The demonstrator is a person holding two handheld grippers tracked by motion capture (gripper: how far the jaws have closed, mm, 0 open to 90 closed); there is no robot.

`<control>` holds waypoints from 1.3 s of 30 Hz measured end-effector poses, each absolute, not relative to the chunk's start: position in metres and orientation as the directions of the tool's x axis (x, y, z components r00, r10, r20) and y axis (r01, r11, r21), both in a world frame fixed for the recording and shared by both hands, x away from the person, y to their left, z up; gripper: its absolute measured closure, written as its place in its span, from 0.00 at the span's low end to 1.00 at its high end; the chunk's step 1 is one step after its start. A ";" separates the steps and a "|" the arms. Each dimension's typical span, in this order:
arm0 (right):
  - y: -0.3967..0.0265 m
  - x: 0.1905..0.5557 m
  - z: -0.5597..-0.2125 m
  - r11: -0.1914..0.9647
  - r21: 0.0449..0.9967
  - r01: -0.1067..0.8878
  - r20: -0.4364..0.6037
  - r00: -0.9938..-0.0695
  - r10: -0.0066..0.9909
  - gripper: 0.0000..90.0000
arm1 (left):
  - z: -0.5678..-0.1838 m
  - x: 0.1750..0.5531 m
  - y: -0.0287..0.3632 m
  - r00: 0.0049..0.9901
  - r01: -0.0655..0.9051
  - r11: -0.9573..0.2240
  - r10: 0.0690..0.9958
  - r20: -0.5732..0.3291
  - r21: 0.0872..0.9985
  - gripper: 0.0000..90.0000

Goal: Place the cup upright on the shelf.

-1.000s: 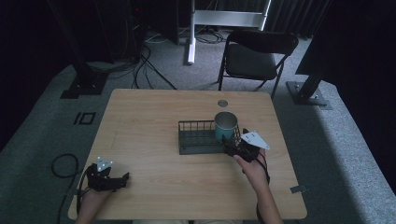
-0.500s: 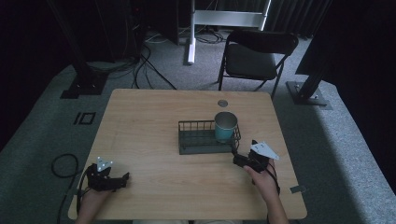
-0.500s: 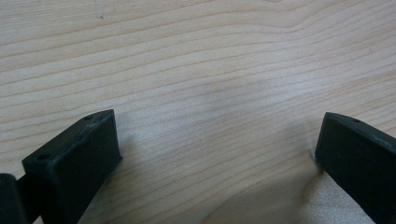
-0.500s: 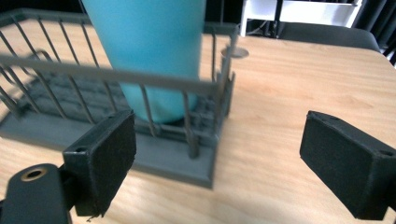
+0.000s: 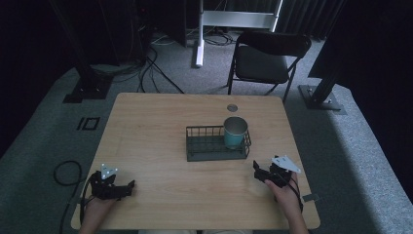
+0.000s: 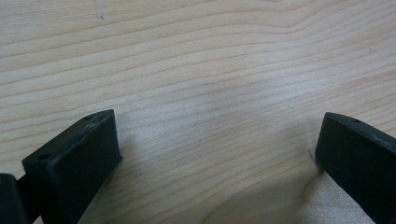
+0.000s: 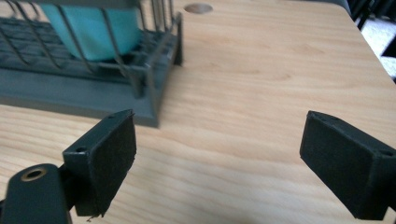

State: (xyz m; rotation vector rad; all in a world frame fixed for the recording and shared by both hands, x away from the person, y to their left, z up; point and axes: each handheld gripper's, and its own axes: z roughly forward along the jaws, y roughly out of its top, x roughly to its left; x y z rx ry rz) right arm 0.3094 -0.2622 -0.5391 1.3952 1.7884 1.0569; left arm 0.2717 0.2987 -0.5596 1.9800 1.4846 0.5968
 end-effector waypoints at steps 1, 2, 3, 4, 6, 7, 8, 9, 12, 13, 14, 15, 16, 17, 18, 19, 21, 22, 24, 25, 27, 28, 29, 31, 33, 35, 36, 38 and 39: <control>-0.265 0.309 -0.540 0.123 0.870 0.477 -0.006 -0.240 0.971 0.12 | -0.560 0.272 0.299 0.278 0.698 -0.206 0.961 0.006 0.686 0.01; -0.269 0.307 -0.542 0.126 0.861 0.492 -0.006 -0.238 0.971 0.12 | -0.560 0.272 0.299 0.278 0.698 -0.206 0.961 0.006 0.686 0.01; -0.269 0.307 -0.542 0.126 0.861 0.492 -0.006 -0.238 0.971 0.12 | -0.560 0.272 0.299 0.278 0.698 -0.206 0.961 0.006 0.686 0.01; -0.271 0.306 -0.543 0.129 0.855 0.503 -0.006 -0.238 0.971 0.12 | -0.560 0.272 0.299 0.278 0.698 -0.206 0.961 0.006 0.686 0.01; -0.274 0.304 -0.544 0.133 0.854 0.504 -0.011 -0.238 0.971 0.12 | -0.560 0.272 0.299 0.278 0.697 -0.206 0.961 0.006 0.686 0.01; -0.277 0.303 -0.546 0.132 0.845 0.518 -0.008 -0.235 0.972 0.12 | -0.560 0.272 0.299 0.278 0.697 -0.206 0.961 0.006 0.687 0.01; -0.277 0.303 -0.546 0.132 0.845 0.518 -0.008 -0.235 0.972 0.12 | -0.560 0.272 0.299 0.278 0.697 -0.206 0.961 0.006 0.687 0.01; -0.281 0.301 -0.548 0.134 0.837 0.530 -0.006 -0.236 0.972 0.12 | -0.560 0.272 0.299 0.278 0.698 -0.206 0.961 0.006 0.686 0.01; -0.284 0.299 -0.550 0.142 0.828 0.543 -0.008 -0.242 0.970 0.12 | -0.560 0.272 0.299 0.278 0.697 -0.206 0.961 0.006 0.686 0.01; -0.285 0.298 -0.551 0.144 0.822 0.550 -0.008 -0.243 0.970 0.12 | -0.560 0.272 0.299 0.278 0.698 -0.206 0.961 0.006 0.686 0.01; -0.286 0.297 -0.552 0.145 0.817 0.558 -0.007 -0.242 0.970 0.12 | -0.560 0.272 0.299 0.278 0.697 -0.206 0.961 0.006 0.687 0.01; -0.287 0.296 -0.553 0.149 0.815 0.560 -0.008 -0.247 0.969 0.12 | -0.560 0.272 0.299 0.278 0.697 -0.206 0.961 0.006 0.686 0.01; -0.287 0.296 -0.553 0.149 0.815 0.560 -0.008 -0.247 0.969 0.12 | -0.560 0.272 0.299 0.278 0.697 -0.206 0.961 0.006 0.686 0.01; -0.289 0.294 -0.555 0.155 0.807 0.570 -0.008 -0.251 0.968 0.12 | -0.560 0.272 0.299 0.278 0.698 -0.206 0.961 0.006 0.686 0.01; -0.289 0.294 -0.555 0.155 0.807 0.570 -0.008 -0.251 0.968 0.12 | -0.560 0.272 0.299 0.278 0.697 -0.206 0.961 0.006 0.686 0.01; -0.290 0.292 -0.556 0.168 0.797 0.580 -0.013 -0.263 0.965 0.12 | -0.560 0.272 0.299 0.278 0.698 -0.206 0.961 0.006 0.686 0.01; -0.291 0.291 -0.557 0.181 0.791 0.585 -0.019 -0.271 0.962 0.12 | -0.560 0.272 0.299 0.278 0.697 -0.206 0.961 0.006 0.687 0.01; -0.292 0.290 -0.557 0.191 0.784 0.590 -0.027 -0.276 0.961 0.12 | -0.560 0.272 0.299 0.278 0.697 -0.206 0.961 0.006 0.686 0.01; -0.294 0.289 -0.558 0.220 0.769 0.600 -0.055 -0.281 0.958 0.12 | -0.560 0.272 0.299 0.278 0.697 -0.206 0.961 0.006 0.686 0.01; -0.295 0.289 -0.558 0.228 0.761 0.607 -0.059 -0.285 0.957 0.12 | -0.560 0.272 0.299 0.278 0.697 -0.206 0.961 0.006 0.686 0.01; -0.297 0.289 -0.559 0.245 0.748 0.616 -0.071 -0.293 0.953 0.12 | -0.560 0.272 0.299 0.278 0.698 -0.206 0.961 0.006 0.686 0.01; -0.299 0.288 -0.559 0.251 0.738 0.627 -0.069 -0.299 0.952 0.12 | -0.560 0.272 0.299 0.278 0.698 -0.206 0.961 0.006 0.686 0.01; -0.299 0.288 -0.559 0.251 0.738 0.627 -0.069 -0.299 0.952 0.12 | -0.560 0.272 0.299 0.278 0.697 -0.206 0.961 0.006 0.687 0.01; -0.301 0.288 -0.559 0.234 0.733 0.639 -0.046 -0.297 0.954 0.12 | -0.560 0.272 0.299 0.278 0.698 -0.206 0.961 0.006 0.686 0.01; -0.305 0.288 -0.560 0.179 0.722 0.668 0.010 -0.269 0.963 0.12 | -0.560 0.272 0.299 0.278 0.697 -0.206 0.961 0.006 0.686 0.01; -0.305 0.288 -0.560 0.176 0.722 0.669 0.009 -0.263 0.965 0.12 | -0.560 0.272 0.299 0.278 0.698 -0.206 0.961 0.006 0.686 0.01; -0.305 0.288 -0.560 0.174 0.722 0.669 0.009 -0.261 0.965 0.12 | -0.560 0.272 0.299 0.277 0.698 -0.205 0.961 0.005 0.687 0.01; -0.305 0.288 -0.560 0.171 0.722 0.670 0.008 -0.255 0.967 0.12 | -0.560 0.272 0.298 0.272 0.699 -0.201 0.962 0.006 0.687 0.01; -0.305 0.288 -0.560 0.171 0.722 0.670 0.008 -0.255 0.967 0.12 | -0.560 0.272 0.298 0.272 0.699 -0.201 0.962 0.006 0.687 0.01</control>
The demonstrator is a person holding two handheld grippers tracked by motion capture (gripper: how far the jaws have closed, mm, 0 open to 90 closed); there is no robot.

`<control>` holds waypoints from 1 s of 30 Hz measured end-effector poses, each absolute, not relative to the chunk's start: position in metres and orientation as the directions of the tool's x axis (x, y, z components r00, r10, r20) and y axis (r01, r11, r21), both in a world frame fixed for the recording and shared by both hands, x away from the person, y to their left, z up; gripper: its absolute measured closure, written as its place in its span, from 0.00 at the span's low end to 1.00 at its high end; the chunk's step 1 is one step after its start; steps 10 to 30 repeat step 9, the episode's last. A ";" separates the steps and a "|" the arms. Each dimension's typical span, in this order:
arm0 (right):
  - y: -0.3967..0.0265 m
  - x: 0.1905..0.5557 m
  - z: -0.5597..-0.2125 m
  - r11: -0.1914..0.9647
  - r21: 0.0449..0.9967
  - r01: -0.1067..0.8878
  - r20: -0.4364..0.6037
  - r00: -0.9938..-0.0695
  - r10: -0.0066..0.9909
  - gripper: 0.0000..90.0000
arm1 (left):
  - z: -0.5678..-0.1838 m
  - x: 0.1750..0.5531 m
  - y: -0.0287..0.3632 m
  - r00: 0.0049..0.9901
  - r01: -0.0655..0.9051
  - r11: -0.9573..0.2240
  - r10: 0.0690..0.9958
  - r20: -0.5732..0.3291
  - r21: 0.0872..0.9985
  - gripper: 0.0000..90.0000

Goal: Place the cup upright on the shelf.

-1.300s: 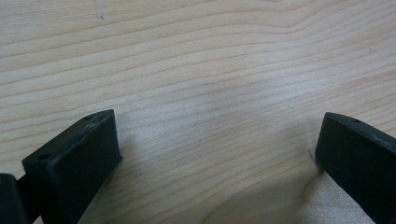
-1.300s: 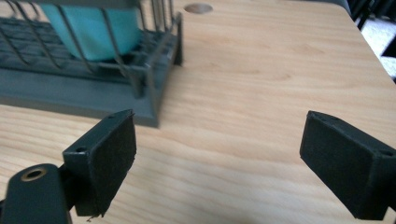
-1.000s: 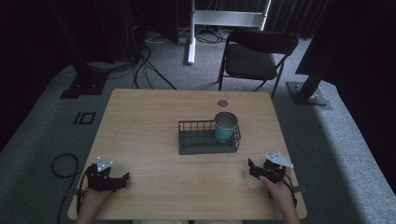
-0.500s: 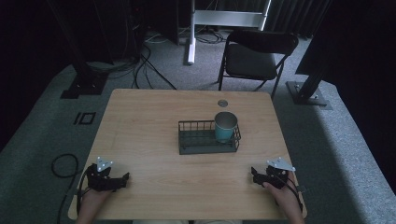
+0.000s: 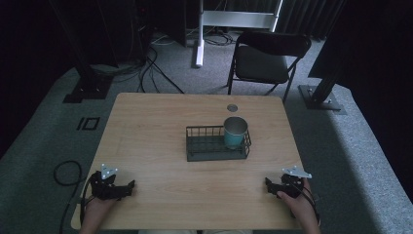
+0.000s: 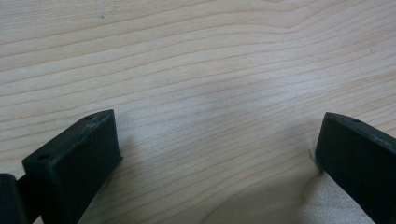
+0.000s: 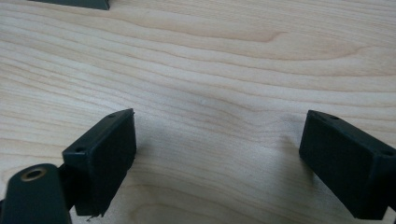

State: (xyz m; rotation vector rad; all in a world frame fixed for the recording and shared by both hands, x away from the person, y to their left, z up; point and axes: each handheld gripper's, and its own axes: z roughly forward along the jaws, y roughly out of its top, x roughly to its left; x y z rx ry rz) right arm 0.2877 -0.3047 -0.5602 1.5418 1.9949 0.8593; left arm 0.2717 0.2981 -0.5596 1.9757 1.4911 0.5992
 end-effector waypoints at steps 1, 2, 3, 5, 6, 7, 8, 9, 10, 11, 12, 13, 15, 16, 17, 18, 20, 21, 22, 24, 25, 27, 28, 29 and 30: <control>-0.305 0.288 -0.560 0.171 0.722 0.670 0.008 -0.255 0.967 0.12 | -0.560 0.272 0.298 0.272 0.698 -0.201 0.962 0.005 0.687 0.01; -0.305 0.288 -0.560 0.171 0.722 0.670 0.008 -0.255 0.967 0.12 | -0.560 0.272 0.298 0.272 0.698 -0.201 0.962 0.005 0.687 0.01; -0.305 0.288 -0.560 0.171 0.722 0.670 0.008 -0.255 0.967 0.12 | -0.560 0.272 0.298 0.272 0.699 -0.201 0.962 0.005 0.687 0.01; -0.305 0.288 -0.560 0.171 0.722 0.670 0.008 -0.255 0.967 0.12 | -0.560 0.272 0.298 0.268 0.699 -0.196 0.964 0.003 0.688 0.01; -0.305 0.288 -0.560 0.171 0.722 0.670 0.008 -0.255 0.967 0.12 | -0.560 0.272 0.298 0.257 0.701 -0.185 0.967 -0.001 0.689 0.01; -0.305 0.288 -0.560 0.171 0.722 0.670 0.008 -0.255 0.967 0.12 | -0.560 0.272 0.298 0.245 0.702 -0.172 0.970 -0.008 0.691 0.01; -0.305 0.288 -0.560 0.171 0.722 0.670 0.008 -0.255 0.967 0.12 | -0.560 0.272 0.297 0.234 0.705 -0.166 0.972 -0.005 0.689 0.01; -0.305 0.288 -0.560 0.171 0.722 0.670 0.008 -0.255 0.967 0.12 | -0.560 0.272 0.297 0.222 0.708 -0.163 0.975 0.003 0.687 0.01; -0.305 0.288 -0.560 0.171 0.722 0.670 0.008 -0.255 0.967 0.12 | -0.560 0.272 0.297 0.222 0.708 -0.163 0.975 0.003 0.687 0.01; -0.305 0.288 -0.560 0.171 0.722 0.670 0.008 -0.255 0.967 0.12 | -0.560 0.272 0.297 0.222 0.708 -0.163 0.975 0.003 0.687 0.01; -0.305 0.288 -0.560 0.171 0.722 0.670 0.008 -0.255 0.967 0.12 | -0.560 0.272 0.297 0.222 0.708 -0.163 0.975 0.003 0.687 0.01; -0.305 0.288 -0.560 0.171 0.722 0.670 0.008 -0.255 0.967 0.12 | -0.560 0.272 0.297 0.222 0.708 -0.163 0.975 0.003 0.687 0.01; -0.305 0.288 -0.560 0.171 0.722 0.670 0.008 -0.255 0.967 0.12 | -0.560 0.272 0.297 0.222 0.708 -0.163 0.975 0.003 0.687 0.01; -0.305 0.288 -0.560 0.171 0.722 0.670 0.008 -0.255 0.967 0.12 | -0.560 0.272 0.297 0.222 0.708 -0.163 0.975 0.003 0.687 0.01; -0.305 0.288 -0.560 0.171 0.722 0.670 0.008 -0.255 0.967 0.12 | -0.560 0.272 0.297 0.222 0.708 -0.163 0.975 0.003 0.687 0.01; -0.305 0.288 -0.560 0.171 0.722 0.670 0.008 -0.255 0.967 0.12 | -0.560 0.272 0.297 0.222 0.708 -0.163 0.975 0.003 0.687 0.01; -0.305 0.288 -0.560 0.171 0.722 0.670 0.008 -0.255 0.967 0.12 | -0.560 0.272 0.297 0.222 0.708 -0.163 0.975 0.003 0.687 0.01; -0.305 0.288 -0.560 0.171 0.722 0.670 0.008 -0.255 0.967 0.12 | -0.560 0.272 0.297 0.222 0.708 -0.163 0.975 0.003 0.687 0.01; -0.305 0.288 -0.560 0.171 0.722 0.670 0.008 -0.255 0.967 0.12 | -0.560 0.272 0.297 0.222 0.708 -0.163 0.975 0.003 0.687 0.01; -0.305 0.288 -0.560 0.171 0.722 0.670 0.008 -0.255 0.967 0.12 | -0.560 0.272 0.297 0.222 0.708 -0.163 0.975 0.003 0.687 0.01; -0.305 0.288 -0.560 0.171 0.722 0.670 0.008 -0.255 0.967 0.12 | -0.560 0.272 0.297 0.222 0.708 -0.163 0.975 0.003 0.687 0.01; -0.305 0.288 -0.560 0.171 0.722 0.670 0.008 -0.255 0.967 0.12 | -0.560 0.272 0.297 0.222 0.708 -0.163 0.975 0.003 0.687 0.01; -0.305 0.288 -0.560 0.171 0.722 0.670 0.008 -0.255 0.967 0.12 | -0.560 0.272 0.297 0.222 0.708 -0.163 0.975 0.003 0.687 0.01; -0.305 0.288 -0.560 0.171 0.722 0.670 0.008 -0.255 0.967 0.12 | -0.560 0.272 0.297 0.222 0.708 -0.163 0.975 0.003 0.687 0.01; -0.305 0.288 -0.560 0.171 0.722 0.670 0.008 -0.255 0.967 0.12 | -0.560 0.272 0.297 0.222 0.708 -0.163 0.975 0.003 0.687 0.01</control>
